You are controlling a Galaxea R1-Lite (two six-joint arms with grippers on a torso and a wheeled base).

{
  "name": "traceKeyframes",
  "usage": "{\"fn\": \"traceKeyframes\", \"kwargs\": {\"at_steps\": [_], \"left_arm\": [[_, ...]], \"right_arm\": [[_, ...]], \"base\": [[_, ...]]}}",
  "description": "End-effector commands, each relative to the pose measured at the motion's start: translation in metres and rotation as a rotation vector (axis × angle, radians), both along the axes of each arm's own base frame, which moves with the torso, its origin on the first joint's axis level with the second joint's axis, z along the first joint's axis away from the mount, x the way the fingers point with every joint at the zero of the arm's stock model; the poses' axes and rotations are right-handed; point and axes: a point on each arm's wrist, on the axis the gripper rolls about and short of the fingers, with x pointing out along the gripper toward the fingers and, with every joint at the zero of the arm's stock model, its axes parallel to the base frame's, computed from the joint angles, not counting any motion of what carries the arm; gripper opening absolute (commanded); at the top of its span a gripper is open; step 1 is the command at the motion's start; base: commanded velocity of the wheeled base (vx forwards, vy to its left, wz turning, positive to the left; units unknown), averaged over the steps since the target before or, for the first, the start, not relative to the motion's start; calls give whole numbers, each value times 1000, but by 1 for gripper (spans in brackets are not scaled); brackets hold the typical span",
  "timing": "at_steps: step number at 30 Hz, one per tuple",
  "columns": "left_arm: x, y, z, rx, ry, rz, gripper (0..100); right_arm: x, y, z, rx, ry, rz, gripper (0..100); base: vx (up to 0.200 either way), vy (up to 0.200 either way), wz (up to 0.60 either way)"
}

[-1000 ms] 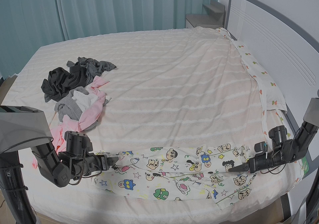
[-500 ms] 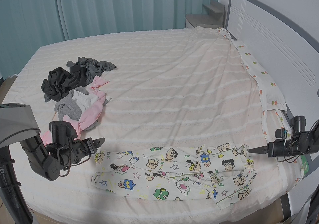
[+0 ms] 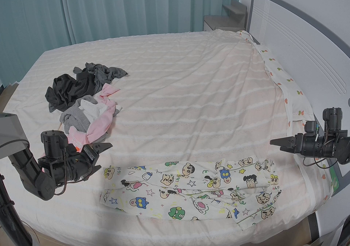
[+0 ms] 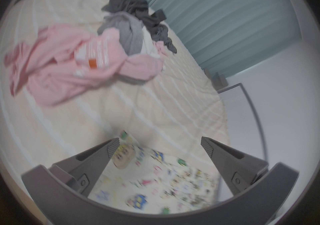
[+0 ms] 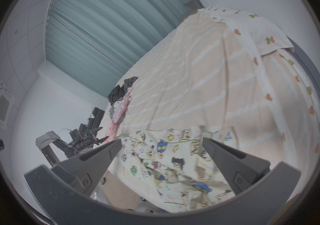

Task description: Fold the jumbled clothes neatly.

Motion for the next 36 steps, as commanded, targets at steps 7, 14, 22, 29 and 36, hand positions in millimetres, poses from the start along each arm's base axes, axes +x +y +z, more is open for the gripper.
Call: {"fn": "traceKeyframes", "kwargs": {"at_steps": [7,14,22,29,36], "left_arm": [[-41,0,-22,-163,97,-140,100],[-57,0,-39,-136,75,-176,100],[-57,0,-39,-132,75,-179,100],[-57,0,-40,-130,75,-180,100],[-57,0,-40,-129,74,-182,100]], "right_arm": [[40,107,-51,-116,155,24,100],[55,125,-100,-120,147,41,100],[50,136,-108,-123,148,76,100],[48,135,-121,-137,183,77,100],[31,134,-121,-151,205,96,100]], "base": [[0,0,0],[0,0,0],[0,0,0],[0,0,0],[0,0,0]]}}
